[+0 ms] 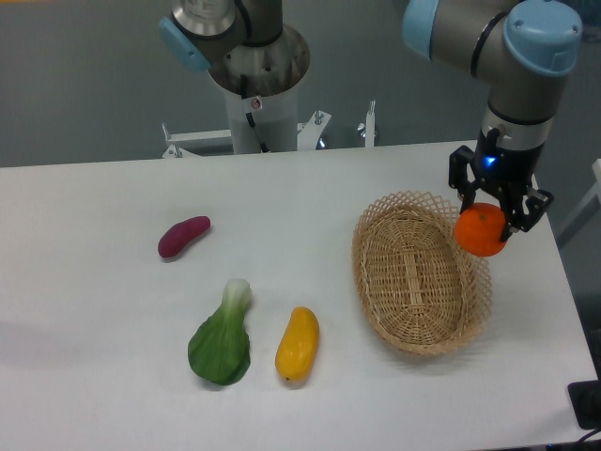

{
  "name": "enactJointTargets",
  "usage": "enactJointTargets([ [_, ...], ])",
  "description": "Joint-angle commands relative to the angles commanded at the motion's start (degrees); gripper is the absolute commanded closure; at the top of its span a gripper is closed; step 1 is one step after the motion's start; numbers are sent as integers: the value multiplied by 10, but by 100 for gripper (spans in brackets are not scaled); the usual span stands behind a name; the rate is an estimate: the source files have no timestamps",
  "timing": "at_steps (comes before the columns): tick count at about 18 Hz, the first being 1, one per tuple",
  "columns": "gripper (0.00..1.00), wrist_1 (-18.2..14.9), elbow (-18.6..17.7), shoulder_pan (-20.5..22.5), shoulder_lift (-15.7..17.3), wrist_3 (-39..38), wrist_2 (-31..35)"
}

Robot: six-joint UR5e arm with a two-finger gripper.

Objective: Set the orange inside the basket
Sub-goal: 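Lower the held orange with the gripper into the wicker basket, then open the gripper to release the orange and lift slightly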

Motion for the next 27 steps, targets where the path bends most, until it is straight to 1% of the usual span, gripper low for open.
enactJointTargets([
  [8, 60, 4, -12, 0, -2, -3, 3],
  [10, 60, 10, -26, -1, -2, -4, 4],
  [11, 60, 28, -38, -1, -3, -7, 4],
  [12, 60, 58, -54, -2, -4, -18, 4],
  [14, 60, 138, -96, -4, -12, -42, 5],
  [15, 60, 146, -100, -4, -18, -43, 6],
  [17, 60, 150, -103, -4, -37, -57, 6],
  [19, 60, 150, -105, -12, -48, -103, 6],
  [20, 60, 152, -105, -14, -61, -131, 4],
  [23, 59, 152, -100, -24, -75, -192, 1],
  [24, 59, 153, -98, -28, -84, -216, 2],
  [27, 57, 153, -97, -34, -93, -233, 2],
])
